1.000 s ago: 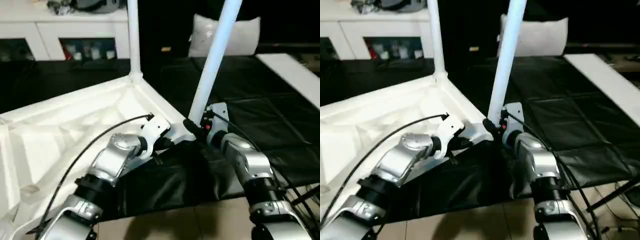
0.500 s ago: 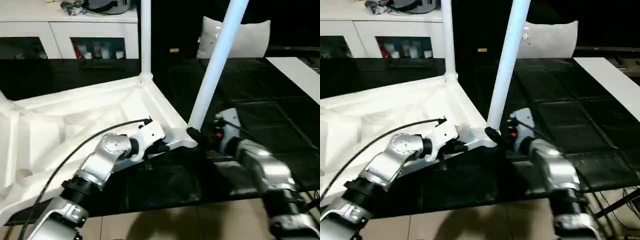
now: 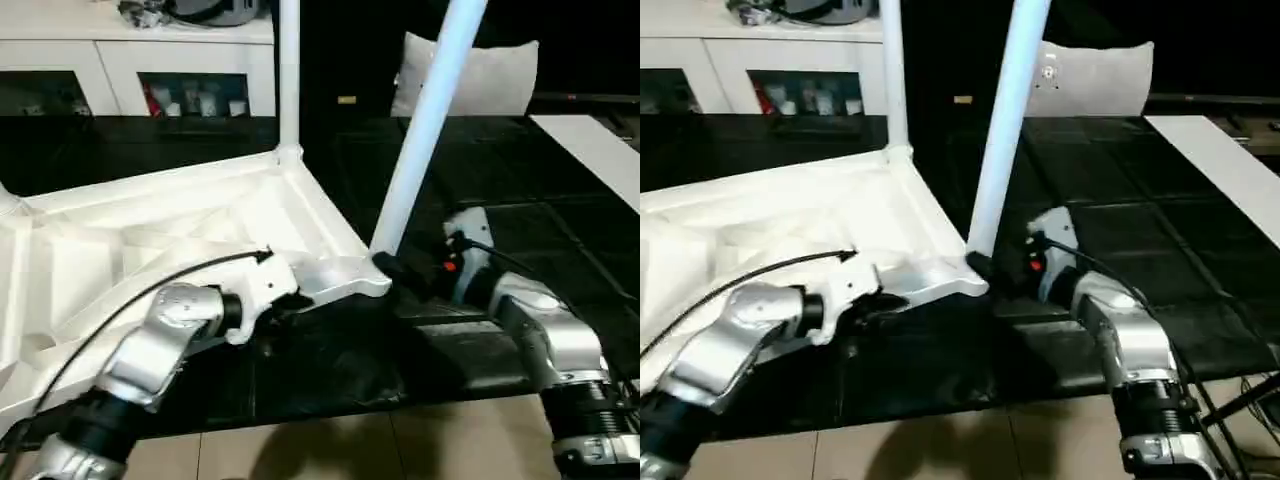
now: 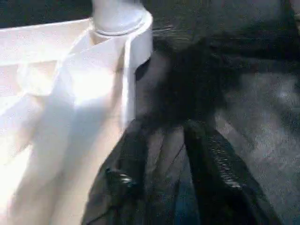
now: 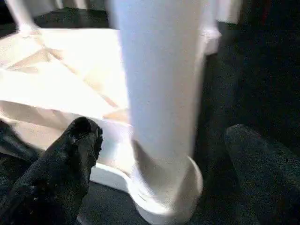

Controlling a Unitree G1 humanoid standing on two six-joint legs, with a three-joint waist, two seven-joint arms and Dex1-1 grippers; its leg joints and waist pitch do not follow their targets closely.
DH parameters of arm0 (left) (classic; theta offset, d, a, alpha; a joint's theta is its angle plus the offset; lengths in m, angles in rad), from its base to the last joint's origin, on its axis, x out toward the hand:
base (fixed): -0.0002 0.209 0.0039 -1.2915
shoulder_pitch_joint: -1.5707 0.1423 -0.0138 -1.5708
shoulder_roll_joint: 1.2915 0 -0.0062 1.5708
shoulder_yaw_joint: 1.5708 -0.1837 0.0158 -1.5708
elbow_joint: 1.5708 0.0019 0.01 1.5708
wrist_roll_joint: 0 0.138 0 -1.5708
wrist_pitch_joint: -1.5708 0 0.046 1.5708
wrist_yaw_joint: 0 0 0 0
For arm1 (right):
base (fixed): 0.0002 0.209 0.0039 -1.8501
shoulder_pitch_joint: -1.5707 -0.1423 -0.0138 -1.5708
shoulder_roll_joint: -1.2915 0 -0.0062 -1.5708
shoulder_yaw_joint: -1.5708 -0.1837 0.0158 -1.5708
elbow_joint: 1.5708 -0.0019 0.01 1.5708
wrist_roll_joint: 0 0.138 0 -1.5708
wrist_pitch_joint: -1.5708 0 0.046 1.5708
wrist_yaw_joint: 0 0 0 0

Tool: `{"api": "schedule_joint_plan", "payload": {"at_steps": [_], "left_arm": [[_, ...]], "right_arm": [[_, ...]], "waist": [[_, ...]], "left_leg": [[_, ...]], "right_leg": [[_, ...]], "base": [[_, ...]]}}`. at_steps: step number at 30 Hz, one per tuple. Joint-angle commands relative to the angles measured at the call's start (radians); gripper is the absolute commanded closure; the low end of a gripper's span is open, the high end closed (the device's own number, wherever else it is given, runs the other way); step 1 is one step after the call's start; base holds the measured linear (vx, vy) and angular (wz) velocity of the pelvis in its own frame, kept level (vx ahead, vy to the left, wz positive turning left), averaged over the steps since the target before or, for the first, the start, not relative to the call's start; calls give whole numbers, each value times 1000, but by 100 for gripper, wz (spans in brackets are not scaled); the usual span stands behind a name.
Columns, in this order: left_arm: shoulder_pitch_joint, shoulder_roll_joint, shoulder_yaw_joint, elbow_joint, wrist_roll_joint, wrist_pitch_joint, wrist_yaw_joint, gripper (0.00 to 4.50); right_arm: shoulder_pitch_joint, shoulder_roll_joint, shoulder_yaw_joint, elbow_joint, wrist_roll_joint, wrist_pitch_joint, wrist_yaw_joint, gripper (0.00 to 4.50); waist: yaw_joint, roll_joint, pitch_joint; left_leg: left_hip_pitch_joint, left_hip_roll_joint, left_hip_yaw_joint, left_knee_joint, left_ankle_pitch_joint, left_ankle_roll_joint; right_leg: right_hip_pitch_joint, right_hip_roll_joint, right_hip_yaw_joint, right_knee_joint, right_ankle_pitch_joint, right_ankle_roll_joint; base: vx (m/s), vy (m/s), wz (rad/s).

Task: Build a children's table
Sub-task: Rotate table base

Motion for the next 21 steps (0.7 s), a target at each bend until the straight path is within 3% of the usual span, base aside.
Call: {"api": "schedule_joint_plan", "payload": {"at_steps": [1,4,12,14,21], "left_arm": [[7,19,19,-38,38,2,32,277],[26,53,27,-65,76,13,56,246],[104,133,46,-176,70,101,62,246],[124,157,50,-184,85,106,64,246],[145,217,75,-192,117,125,90,246]], "right_arm": [[-18,6,3,8,-10,-22,-10,0],[-52,33,6,73,-35,-58,-48,0],[-156,105,-13,264,-71,-132,-187,0],[-193,128,-35,320,-58,-145,-215,0],[-257,142,-65,450,-75,-221,-313,0]], "waist": [[2,-1,-59],[-1,1,-61],[-6,13,-61],[-8,8,-60],[-4,11,-55]], "left_leg": [[-15,31,-1,-66,-30,55],[-17,30,-3,-65,-12,52],[-12,38,-5,-68,-11,39],[-12,34,-3,-68,-23,37],[-8,33,-2,-71,-63,31]], "right_leg": [[80,-75,83,-84,-312,16],[82,-76,85,-76,-284,8],[78,-81,93,-61,-232,-71],[79,-81,94,-63,-249,-65],[76,-81,91,-75,-321,-41]], "base": [[0,0,0],[0,0,0],[0,0,0],[0,0,0],[0,0,0]]}}
